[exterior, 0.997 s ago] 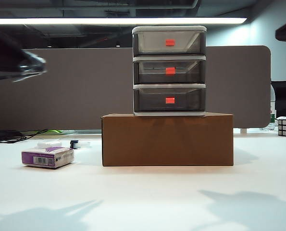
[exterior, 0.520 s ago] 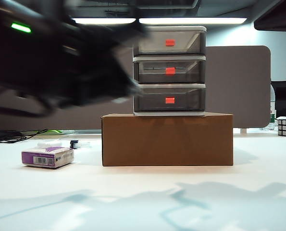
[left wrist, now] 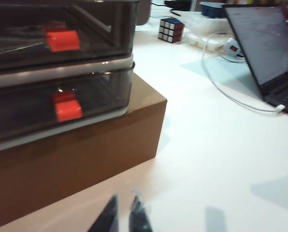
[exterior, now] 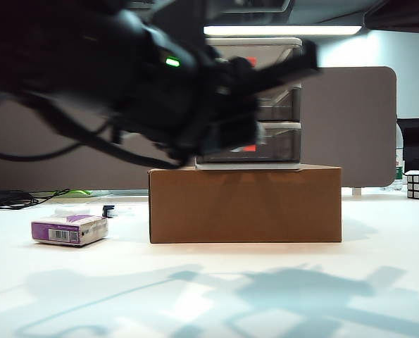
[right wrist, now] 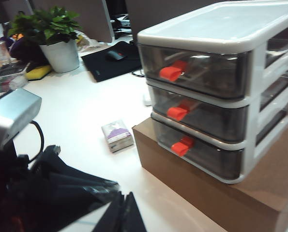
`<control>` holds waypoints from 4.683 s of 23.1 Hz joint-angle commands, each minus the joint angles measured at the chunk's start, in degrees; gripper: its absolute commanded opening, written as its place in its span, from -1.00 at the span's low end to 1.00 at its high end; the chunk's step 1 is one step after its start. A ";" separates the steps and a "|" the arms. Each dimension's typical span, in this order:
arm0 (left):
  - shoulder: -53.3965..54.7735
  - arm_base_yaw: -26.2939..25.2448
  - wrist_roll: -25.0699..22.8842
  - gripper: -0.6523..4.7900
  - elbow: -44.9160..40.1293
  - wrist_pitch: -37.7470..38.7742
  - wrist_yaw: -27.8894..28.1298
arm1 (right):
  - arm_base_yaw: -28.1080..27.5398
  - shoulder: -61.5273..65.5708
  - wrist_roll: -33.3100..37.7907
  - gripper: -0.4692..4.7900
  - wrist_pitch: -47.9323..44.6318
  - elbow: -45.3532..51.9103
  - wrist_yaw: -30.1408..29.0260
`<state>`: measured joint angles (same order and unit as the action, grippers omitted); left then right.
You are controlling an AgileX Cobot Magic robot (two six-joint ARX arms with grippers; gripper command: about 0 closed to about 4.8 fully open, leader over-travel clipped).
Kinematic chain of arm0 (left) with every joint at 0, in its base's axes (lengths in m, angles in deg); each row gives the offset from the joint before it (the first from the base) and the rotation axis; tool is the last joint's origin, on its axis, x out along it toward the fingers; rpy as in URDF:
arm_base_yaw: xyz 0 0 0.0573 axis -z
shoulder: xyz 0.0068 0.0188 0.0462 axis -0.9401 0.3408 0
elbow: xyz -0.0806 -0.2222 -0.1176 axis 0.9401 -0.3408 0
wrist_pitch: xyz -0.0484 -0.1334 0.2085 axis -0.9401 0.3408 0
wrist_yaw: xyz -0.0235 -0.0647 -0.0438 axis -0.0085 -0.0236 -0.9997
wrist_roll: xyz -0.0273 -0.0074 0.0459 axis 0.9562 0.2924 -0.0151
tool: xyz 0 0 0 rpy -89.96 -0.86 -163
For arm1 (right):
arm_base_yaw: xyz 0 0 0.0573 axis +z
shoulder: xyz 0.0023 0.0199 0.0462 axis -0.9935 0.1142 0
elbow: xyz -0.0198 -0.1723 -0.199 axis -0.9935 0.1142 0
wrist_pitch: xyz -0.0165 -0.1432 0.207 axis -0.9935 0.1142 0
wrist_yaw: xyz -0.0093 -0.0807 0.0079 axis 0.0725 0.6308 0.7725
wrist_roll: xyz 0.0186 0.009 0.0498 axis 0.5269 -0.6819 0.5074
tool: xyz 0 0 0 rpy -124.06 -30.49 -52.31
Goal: Open the third layer of the drawer on the table, pick up a pack of napkins on the table and put it in, and finally close the drawer.
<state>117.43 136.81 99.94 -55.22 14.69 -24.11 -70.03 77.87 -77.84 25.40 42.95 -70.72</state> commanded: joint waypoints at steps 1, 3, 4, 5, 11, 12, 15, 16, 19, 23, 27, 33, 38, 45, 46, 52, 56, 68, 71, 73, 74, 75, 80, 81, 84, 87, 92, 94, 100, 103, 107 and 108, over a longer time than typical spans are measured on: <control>4.15 0.50 -0.79 -0.65 3.82 -0.46 6.47 | 0.02 2.27 -0.33 -0.84 -1.66 -1.29 0.61; 8.68 1.07 -0.79 -0.65 7.04 -0.48 17.29 | 0.07 4.96 -0.33 -0.84 -1.79 -2.49 0.59; 10.45 1.09 -0.76 -0.65 8.11 -0.50 20.02 | 0.04 6.54 -0.33 -0.84 -1.79 -3.32 0.59; 11.43 1.07 -0.44 -0.65 8.61 -0.50 21.09 | 0.07 7.61 -0.33 -0.84 -1.79 -3.96 0.59; 15.89 0.92 4.39 -0.65 11.10 -0.63 19.32 | 0.09 14.91 -0.33 -0.84 -1.79 -7.91 -1.25; 15.87 0.96 4.44 -0.65 11.13 -0.70 19.04 | 0.07 15.41 -0.33 -0.84 -1.77 -8.15 -1.66; 15.85 0.98 4.33 -0.65 11.13 -2.25 18.21 | 0.07 16.63 -0.31 -0.84 -2.14 -8.33 -2.51; 15.85 0.98 4.33 -0.65 11.13 -2.51 18.21 | 0.09 16.70 -0.31 -0.84 -2.12 -8.33 -2.67; 15.93 0.96 4.59 -0.65 11.26 -4.17 17.68 | 0.07 16.74 -0.11 -0.84 -2.16 -8.35 -2.64; 19.28 0.79 4.57 -0.65 14.88 -5.90 27.41 | 0.09 16.74 -0.11 -0.84 -2.40 -8.55 -2.64; 21.31 0.48 4.52 -0.49 17.03 -5.92 27.43 | 0.11 16.74 -0.11 -0.84 -2.23 -8.55 -2.58; 22.43 -0.81 4.17 -0.29 18.32 -6.03 27.39 | 0.76 16.83 -0.11 -0.84 -2.19 -8.55 -2.40; 22.43 -2.95 4.13 -0.28 18.67 -6.93 24.74 | 0.83 16.83 -0.11 -0.84 -2.21 -8.55 -2.40; 22.43 -4.04 3.76 -0.23 20.11 -6.93 23.15 | 0.83 16.87 -0.11 -0.84 -2.25 -8.55 -2.38; 22.43 -4.04 3.34 -0.20 20.31 -6.93 22.60 | 0.83 16.90 -0.11 -0.84 -2.25 -8.55 -2.38; 22.56 -4.13 2.43 -0.20 21.20 -6.67 21.38 | 0.83 16.92 -0.11 -0.84 -2.23 -8.55 -2.38; 22.64 -4.44 2.36 -0.20 21.24 -6.64 21.40 | 0.83 16.92 -0.11 -0.84 -2.23 -8.55 -2.38; 22.64 -4.37 -2.12 -0.20 21.75 -7.58 25.07 | 0.83 16.92 -0.04 -0.84 -2.19 -8.55 -2.40; 22.64 -4.37 -2.58 -0.20 21.75 -7.98 25.07 | 0.83 16.92 0.07 -0.84 -2.19 -8.55 -2.40; 22.64 -4.33 -3.72 -0.20 21.75 -9.49 25.09 | 0.83 16.92 0.07 -0.84 -2.19 -8.55 -2.40; 22.64 -4.33 -4.13 -0.20 21.75 -9.90 25.09 | 0.83 16.92 0.07 -0.84 -2.19 -8.55 -2.40; 22.64 -4.33 -5.09 -0.20 21.75 -10.71 25.29 | 0.83 16.92 0.07 -0.84 -2.16 -8.55 -2.38; 22.64 -4.42 -5.07 -0.20 21.75 -10.91 25.27 | 0.83 16.92 0.07 -0.84 -2.19 -8.55 -2.38; 22.64 -4.42 -5.07 -0.20 21.75 -10.86 25.27 | 0.83 16.92 0.07 -0.84 -2.19 -8.55 -2.38; 22.64 -4.70 -5.07 -0.22 21.75 -10.49 25.22 | 0.83 16.92 0.07 -0.84 -2.19 -8.55 -2.38; 22.64 -4.74 -5.07 -0.23 21.75 -10.47 25.03 | 0.83 16.92 0.07 -0.84 -2.19 -8.55 -2.36; 22.64 -4.76 -5.05 -0.53 21.75 -10.40 25.00 | 0.83 16.92 0.07 -0.84 -2.21 -8.55 -2.36; 22.64 -4.76 -5.05 -0.57 21.75 -10.36 24.81 | 0.83 16.92 0.07 -0.84 -2.21 -8.55 -2.36; 22.64 -4.74 -5.05 -0.78 21.75 -10.01 24.83 | 0.83 16.96 0.07 -0.84 -2.54 -8.55 -2.19; 22.64 -4.76 -5.05 -0.78 21.75 -10.01 24.83 | 1.14 18.56 0.72 -0.84 -6.23 -8.61 -2.19; 22.64 -4.74 -5.05 -0.78 21.75 -9.97 24.90 | 1.73 25.18 3.80 -0.84 -12.20 -10.23 -2.23; 22.64 -4.74 -5.05 -0.78 21.75 -9.90 25.05 | 2.03 26.71 3.78 -0.84 -12.09 -11.06 -2.25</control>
<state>140.18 132.20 95.05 -33.67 4.85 0.74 -68.44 103.32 -74.69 15.00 33.18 -73.02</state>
